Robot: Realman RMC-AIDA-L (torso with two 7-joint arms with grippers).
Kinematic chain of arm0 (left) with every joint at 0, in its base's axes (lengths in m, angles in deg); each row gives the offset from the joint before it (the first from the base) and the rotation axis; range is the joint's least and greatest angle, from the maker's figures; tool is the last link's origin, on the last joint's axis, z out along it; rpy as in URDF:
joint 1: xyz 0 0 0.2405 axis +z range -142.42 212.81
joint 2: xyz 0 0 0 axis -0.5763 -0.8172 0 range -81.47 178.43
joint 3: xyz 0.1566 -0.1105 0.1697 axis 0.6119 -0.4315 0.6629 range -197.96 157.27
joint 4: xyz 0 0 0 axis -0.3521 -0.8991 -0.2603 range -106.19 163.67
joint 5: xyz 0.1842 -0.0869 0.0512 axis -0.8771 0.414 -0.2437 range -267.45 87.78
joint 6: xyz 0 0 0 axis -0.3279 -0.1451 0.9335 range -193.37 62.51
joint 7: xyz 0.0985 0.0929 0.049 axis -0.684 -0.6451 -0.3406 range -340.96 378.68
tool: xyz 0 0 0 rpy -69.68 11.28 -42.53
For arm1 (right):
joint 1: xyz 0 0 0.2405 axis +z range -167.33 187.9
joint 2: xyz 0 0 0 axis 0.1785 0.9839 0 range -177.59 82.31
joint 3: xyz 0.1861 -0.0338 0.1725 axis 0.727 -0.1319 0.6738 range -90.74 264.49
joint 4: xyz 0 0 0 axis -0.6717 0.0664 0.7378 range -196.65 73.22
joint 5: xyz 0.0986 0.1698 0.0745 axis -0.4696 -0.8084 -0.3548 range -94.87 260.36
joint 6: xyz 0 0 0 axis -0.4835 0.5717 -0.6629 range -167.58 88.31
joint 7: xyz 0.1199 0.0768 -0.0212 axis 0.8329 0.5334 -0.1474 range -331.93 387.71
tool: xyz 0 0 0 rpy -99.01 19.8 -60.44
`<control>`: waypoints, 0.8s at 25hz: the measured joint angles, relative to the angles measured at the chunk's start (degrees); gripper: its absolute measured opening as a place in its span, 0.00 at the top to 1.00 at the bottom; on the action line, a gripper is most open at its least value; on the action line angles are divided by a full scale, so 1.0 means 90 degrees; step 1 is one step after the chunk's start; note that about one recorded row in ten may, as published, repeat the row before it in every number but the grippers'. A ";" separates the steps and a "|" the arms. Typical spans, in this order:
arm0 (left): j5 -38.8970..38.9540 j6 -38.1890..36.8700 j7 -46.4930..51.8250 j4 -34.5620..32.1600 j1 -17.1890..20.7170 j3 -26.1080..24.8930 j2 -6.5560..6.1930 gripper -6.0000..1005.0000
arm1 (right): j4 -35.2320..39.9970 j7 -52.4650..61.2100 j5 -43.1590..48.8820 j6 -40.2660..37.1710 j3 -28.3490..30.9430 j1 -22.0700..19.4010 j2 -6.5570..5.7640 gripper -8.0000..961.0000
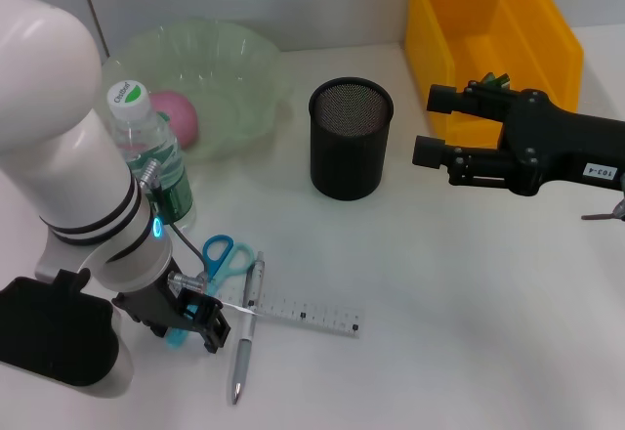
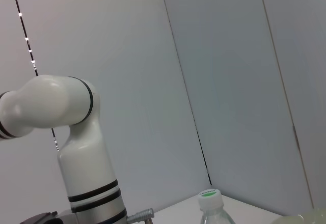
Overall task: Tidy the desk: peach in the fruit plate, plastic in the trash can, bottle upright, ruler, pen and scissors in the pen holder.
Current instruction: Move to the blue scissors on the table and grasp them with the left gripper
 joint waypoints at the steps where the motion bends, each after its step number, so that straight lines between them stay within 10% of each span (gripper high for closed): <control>1: 0.0000 0.0000 0.0000 0.0000 0.0000 0.0000 0.0000 0.36 | 0.0000 0.0000 0.0000 0.0000 0.0000 0.0000 0.0000 0.14; 20: 0.0033 0.0115 -0.0111 0.0015 -0.0010 0.0014 0.0000 0.55 | 0.0038 0.0059 0.0001 -0.0037 0.0017 0.0012 0.0000 0.14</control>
